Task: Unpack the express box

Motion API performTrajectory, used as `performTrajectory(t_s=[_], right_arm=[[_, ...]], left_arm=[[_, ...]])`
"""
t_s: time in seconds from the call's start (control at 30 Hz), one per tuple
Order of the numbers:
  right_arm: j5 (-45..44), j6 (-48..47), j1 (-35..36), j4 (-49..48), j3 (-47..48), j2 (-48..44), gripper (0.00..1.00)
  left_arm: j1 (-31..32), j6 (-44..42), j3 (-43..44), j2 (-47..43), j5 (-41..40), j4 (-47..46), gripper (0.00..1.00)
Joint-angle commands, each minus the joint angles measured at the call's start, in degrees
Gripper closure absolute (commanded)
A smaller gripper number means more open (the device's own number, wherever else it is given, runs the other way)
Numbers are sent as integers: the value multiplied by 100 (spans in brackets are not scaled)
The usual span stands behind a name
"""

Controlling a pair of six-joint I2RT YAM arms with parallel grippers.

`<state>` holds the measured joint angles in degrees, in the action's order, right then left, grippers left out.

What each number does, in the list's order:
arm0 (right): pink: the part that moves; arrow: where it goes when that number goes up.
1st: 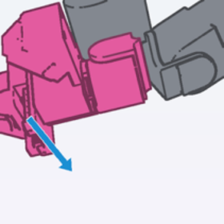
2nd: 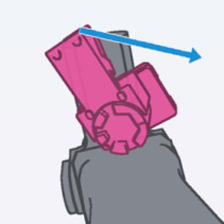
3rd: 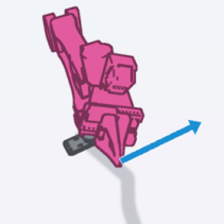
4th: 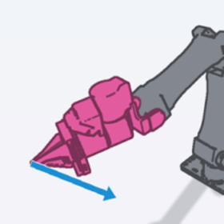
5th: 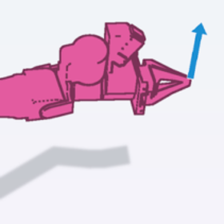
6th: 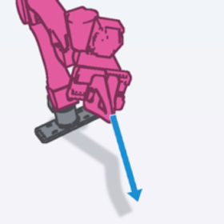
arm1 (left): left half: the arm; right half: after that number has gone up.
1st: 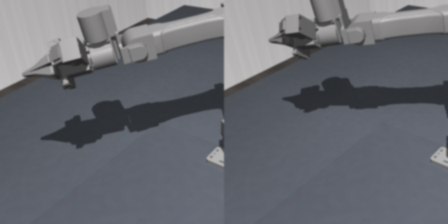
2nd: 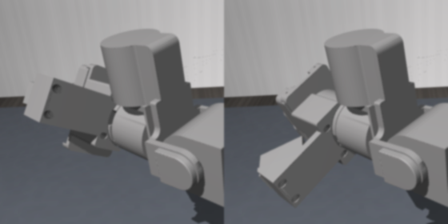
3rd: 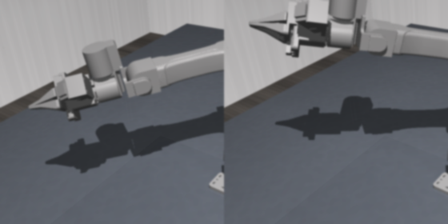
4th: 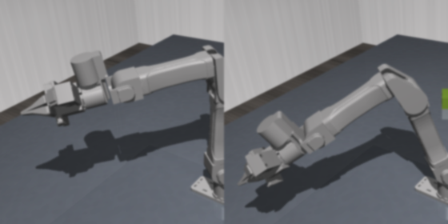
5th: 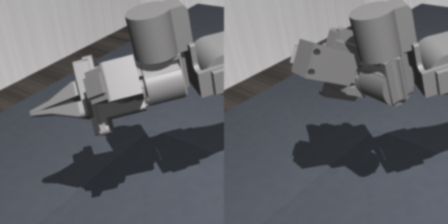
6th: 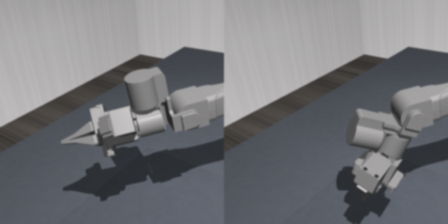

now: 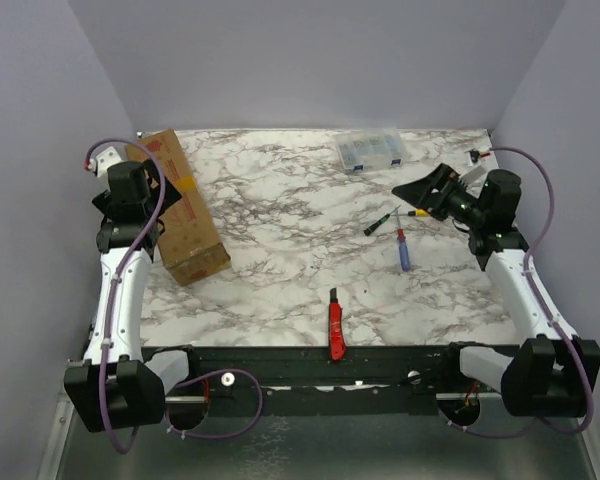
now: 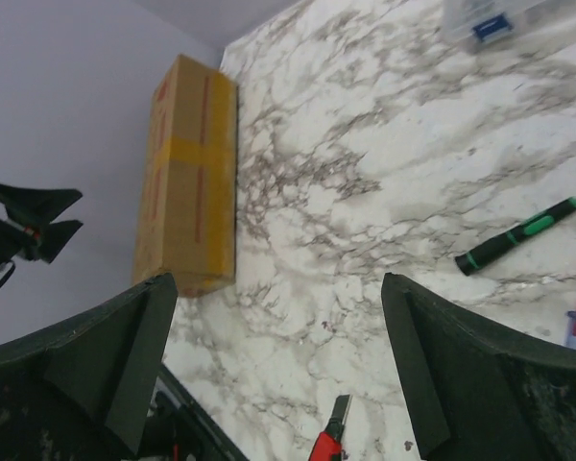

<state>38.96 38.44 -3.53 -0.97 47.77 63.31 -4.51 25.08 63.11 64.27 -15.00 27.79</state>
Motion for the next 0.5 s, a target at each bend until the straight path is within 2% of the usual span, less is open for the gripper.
performTrajectory(t_s=[0.0, 0.07, 0.23, 0.37, 0.47], right_arm=[[-23, -351, 973, -270, 394, 395, 0], [-703, -537, 1689, -98, 704, 683, 0], [-867, -96, 3065, -768, 1423, 2089, 0], [-985, -41, 4050, -872, 2629, 3528, 0], [-970, -108, 4466, -630, 3760, 4604, 0]], left_arm=[[-680, 924, -839, -308, -36, -547, 1], [-834, 1143, -1105, -345, -74, -762, 1], [-1024, 1193, -1554, -210, 587, -1330, 1], [-1075, 1106, -1827, -56, 1034, -1510, 1], [-1124, 986, -1910, 11, 1335, -1605, 1]])
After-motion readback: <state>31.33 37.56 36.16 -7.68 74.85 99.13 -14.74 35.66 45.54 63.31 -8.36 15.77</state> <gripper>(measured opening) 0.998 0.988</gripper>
